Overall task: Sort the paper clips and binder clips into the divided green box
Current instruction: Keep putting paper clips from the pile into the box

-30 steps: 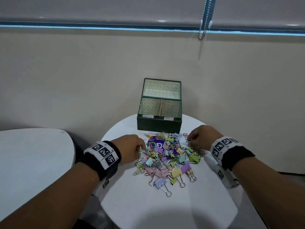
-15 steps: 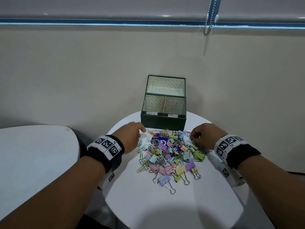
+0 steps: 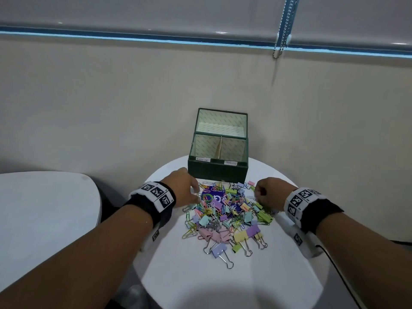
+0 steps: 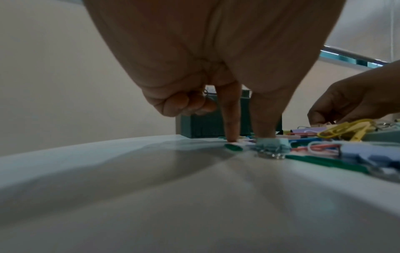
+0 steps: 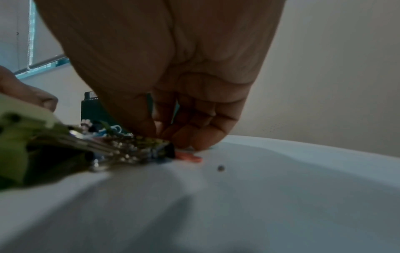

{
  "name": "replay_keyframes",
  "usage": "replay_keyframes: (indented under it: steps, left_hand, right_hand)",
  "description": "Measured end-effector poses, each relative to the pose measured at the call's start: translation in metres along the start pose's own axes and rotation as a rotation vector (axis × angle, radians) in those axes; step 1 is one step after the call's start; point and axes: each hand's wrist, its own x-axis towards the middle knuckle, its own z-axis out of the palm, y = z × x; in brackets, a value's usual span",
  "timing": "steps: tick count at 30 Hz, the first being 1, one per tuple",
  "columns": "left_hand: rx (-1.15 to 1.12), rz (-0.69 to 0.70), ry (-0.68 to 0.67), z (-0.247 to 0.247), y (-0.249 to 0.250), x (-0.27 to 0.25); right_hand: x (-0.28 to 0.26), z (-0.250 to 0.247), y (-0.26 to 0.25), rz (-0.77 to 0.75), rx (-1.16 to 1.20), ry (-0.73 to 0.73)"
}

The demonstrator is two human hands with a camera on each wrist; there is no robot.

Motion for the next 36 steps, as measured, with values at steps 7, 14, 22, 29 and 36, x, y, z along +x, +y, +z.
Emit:
replay_keyframes:
  steps: [7, 14, 22, 29, 36]
  left_hand:
    - [0.011, 0.085, -0.014, -0.001, 0.004, 0.002]
    - [0.007, 0.037, 0.021, -0.002, 0.001, 0.005]
    - [0.0, 0.063, 0.108, -0.002, -0.001, 0.006]
    - [0.005, 0.063, 0.231, 0.0, -0.005, 0.008]
    - [-0.019, 0.085, 0.25, 0.002, -0.005, 0.01]
  right_hand:
    - [0.003, -0.018, -0.014, 0.003, -0.108, -0.047]
    - [0.011, -0.037, -0.073, -0.14, 0.119, -0.004]
    - [0.034, -0.014, -0.114, -0.164, -0.253, -0.044]
    - [0.035, -0.042, -0.108, -0.16, 0.031, 0.067]
    - [0.057, -0.068, -0.068, 0.019, 0.204, 0.325]
